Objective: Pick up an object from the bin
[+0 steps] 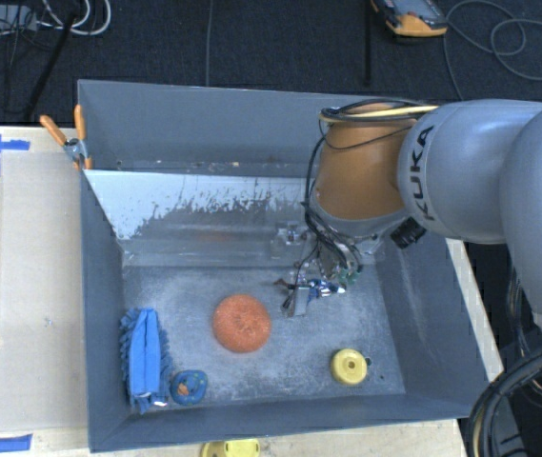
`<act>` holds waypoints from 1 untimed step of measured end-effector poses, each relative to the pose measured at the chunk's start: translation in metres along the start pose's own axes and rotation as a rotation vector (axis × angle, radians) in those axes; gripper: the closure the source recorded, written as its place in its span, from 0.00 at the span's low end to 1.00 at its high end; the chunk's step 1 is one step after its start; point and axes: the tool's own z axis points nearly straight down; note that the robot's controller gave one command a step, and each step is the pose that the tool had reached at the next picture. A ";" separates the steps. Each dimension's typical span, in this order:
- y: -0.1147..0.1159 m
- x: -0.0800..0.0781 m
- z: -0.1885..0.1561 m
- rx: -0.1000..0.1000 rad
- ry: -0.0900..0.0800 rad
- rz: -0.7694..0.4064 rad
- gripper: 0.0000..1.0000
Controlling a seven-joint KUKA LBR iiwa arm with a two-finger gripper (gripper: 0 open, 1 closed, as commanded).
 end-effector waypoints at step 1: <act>0.000 -0.001 -0.005 0.000 -0.007 0.001 0.00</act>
Offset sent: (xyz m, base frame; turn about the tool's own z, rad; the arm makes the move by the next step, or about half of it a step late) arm 0.0131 -0.0718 -0.0557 -0.1066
